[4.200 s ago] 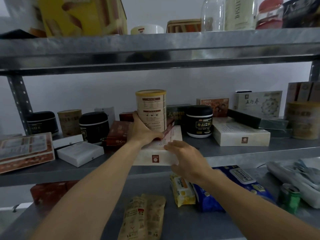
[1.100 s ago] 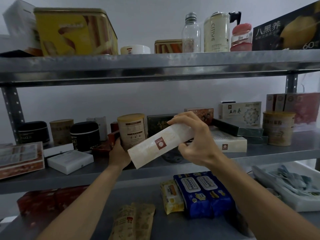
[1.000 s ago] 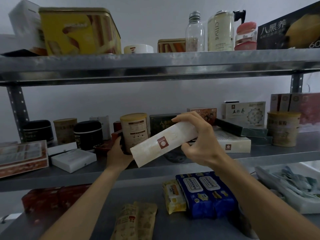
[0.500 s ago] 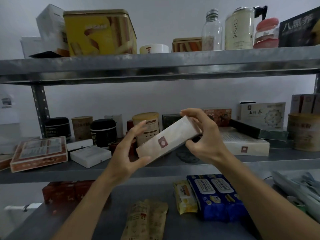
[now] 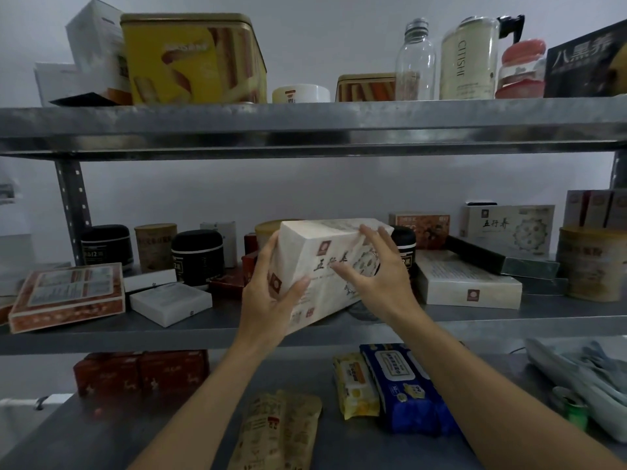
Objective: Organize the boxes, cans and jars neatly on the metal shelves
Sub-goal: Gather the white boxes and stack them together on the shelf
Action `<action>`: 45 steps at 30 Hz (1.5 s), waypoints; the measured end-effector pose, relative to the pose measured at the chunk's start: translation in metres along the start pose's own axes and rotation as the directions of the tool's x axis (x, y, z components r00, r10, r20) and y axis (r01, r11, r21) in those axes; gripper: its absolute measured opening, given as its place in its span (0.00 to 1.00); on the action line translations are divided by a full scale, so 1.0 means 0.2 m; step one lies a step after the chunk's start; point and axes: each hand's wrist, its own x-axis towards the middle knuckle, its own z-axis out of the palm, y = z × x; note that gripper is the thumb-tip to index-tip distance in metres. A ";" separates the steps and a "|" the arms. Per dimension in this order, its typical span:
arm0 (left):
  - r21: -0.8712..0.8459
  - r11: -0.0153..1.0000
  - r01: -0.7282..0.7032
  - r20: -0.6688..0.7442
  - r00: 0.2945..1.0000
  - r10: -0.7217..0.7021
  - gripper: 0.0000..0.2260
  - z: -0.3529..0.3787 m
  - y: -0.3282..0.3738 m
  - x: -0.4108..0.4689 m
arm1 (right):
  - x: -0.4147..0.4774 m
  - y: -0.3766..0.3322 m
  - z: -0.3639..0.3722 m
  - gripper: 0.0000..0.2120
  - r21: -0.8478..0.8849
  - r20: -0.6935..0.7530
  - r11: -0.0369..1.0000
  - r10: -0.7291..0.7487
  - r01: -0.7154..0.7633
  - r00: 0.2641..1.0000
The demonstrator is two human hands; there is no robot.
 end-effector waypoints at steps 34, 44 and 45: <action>-0.192 0.957 0.216 0.064 0.976 -0.207 0.32 0.05 0.08 0.08 | 0.04 0.15 -0.09 0.74 0.204 -0.100 0.941 0.296 -0.272 0.950; -0.106 0.968 0.226 0.108 0.971 -0.215 0.27 0.20 0.21 0.16 | 0.01 0.04 -0.38 0.67 -0.069 -0.341 0.956 0.247 -0.286 0.907; -0.104 0.969 0.223 0.111 0.971 -0.211 0.27 0.23 0.22 0.18 | 0.01 0.03 -0.42 0.67 -0.079 -0.360 0.957 0.234 -0.280 0.903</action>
